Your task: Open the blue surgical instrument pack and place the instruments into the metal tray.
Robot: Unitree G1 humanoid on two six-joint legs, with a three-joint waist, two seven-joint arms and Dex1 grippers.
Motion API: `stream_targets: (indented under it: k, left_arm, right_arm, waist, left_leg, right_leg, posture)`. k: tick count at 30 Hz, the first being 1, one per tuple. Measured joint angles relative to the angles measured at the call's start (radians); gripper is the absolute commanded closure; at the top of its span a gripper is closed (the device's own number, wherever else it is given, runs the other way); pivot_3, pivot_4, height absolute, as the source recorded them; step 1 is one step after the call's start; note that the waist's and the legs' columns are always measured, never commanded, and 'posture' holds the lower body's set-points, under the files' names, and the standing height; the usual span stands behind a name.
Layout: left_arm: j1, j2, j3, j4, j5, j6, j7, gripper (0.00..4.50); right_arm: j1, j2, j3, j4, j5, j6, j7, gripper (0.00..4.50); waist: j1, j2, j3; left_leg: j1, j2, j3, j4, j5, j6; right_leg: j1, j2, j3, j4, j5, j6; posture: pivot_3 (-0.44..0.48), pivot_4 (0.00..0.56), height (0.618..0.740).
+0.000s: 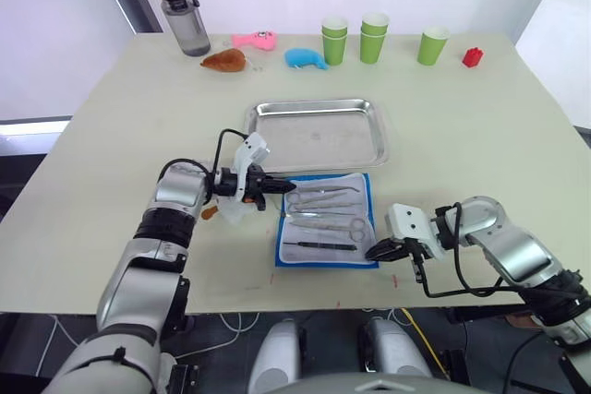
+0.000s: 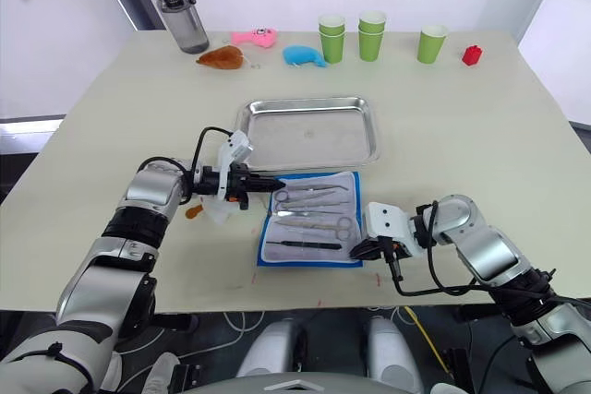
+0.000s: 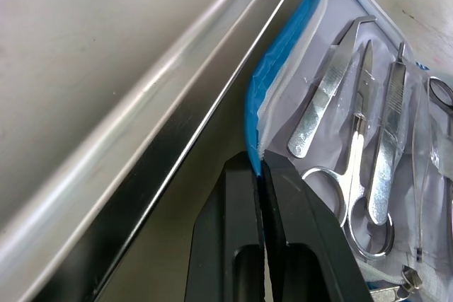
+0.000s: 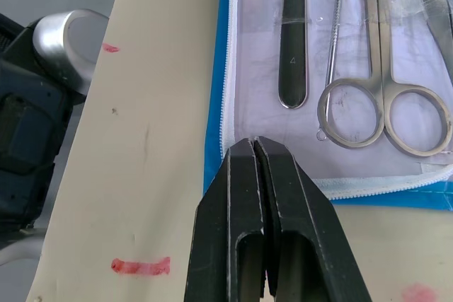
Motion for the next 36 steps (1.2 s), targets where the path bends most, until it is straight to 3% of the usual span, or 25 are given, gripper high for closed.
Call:
stream_targets:
  k: [4, 8, 16, 17, 19, 36]
  left_arm:
    - [0.020, -0.004, 0.001, -0.042, 0.000, 0.033, 0.043, 4.50]
    - [0.061, -0.004, -0.006, -0.123, 0.002, 0.065, 0.103, 4.50]
    - [0.110, -0.002, 0.005, -0.218, 0.000, 0.082, 0.159, 4.50]
    - [0.115, -0.001, 0.005, -0.226, 0.000, 0.085, 0.165, 3.86]
    - [0.121, 0.005, 0.005, -0.239, -0.004, 0.087, 0.166, 3.08]
    - [0.120, 0.001, 0.069, -0.210, -0.100, 0.165, 0.195, 3.08]
  right_arm:
    - [0.000, 0.004, 0.001, 0.005, -0.004, -0.004, -0.001, 4.48]
    - [0.002, 0.013, 0.004, 0.015, -0.016, -0.011, -0.003, 4.48]
    - [0.001, 0.014, 0.005, 0.023, -0.018, -0.032, 0.000, 4.48]
    - [0.001, 0.014, 0.006, 0.024, -0.018, -0.036, 0.000, 4.50]
    - [0.001, 0.015, 0.006, 0.026, -0.018, -0.039, 0.001, 4.50]
    - [0.006, 0.025, 0.002, 0.026, -0.018, -0.040, -0.001, 4.50]
  waist:
    - [0.000, 0.000, -0.002]
    - [-0.001, 0.000, -0.002]
    - [-0.001, 0.000, -0.002]
    - [-0.002, 0.000, -0.002]
    - [-0.002, 0.000, -0.002]
    - [-0.006, 0.000, -0.001]
  left_leg:
    - [0.002, 0.000, 0.000, 0.000, 0.001, -0.001]
    - [0.015, 0.000, 0.000, -0.003, 0.001, -0.001]
    - [0.016, 0.000, 0.000, -0.003, 0.001, -0.001]
    - [0.016, 0.000, 0.001, -0.003, 0.001, -0.001]
    - [0.016, 0.001, 0.001, -0.004, 0.001, -0.001]
    - [0.015, 0.002, 0.000, -0.006, 0.001, -0.001]
  right_leg:
    - [0.002, 0.001, 0.000, 0.000, 0.000, 0.000]
    - [0.014, 0.001, 0.001, -0.002, -0.001, 0.000]
    - [0.014, 0.001, 0.002, -0.002, -0.001, 0.000]
    - [0.014, 0.001, 0.002, -0.002, -0.001, 0.000]
    - [0.013, 0.001, 0.002, -0.003, -0.001, 0.000]
    - [0.012, 0.002, 0.002, -0.003, -0.001, 0.000]
  posture:
    - [0.000, 0.150, 0.734]
    - [0.000, 0.150, 0.734]
    - [0.000, 0.150, 0.734]
    - [0.000, 0.150, 0.734]
    - [0.000, 0.150, 0.734]
    - [0.000, 0.150, 0.734]
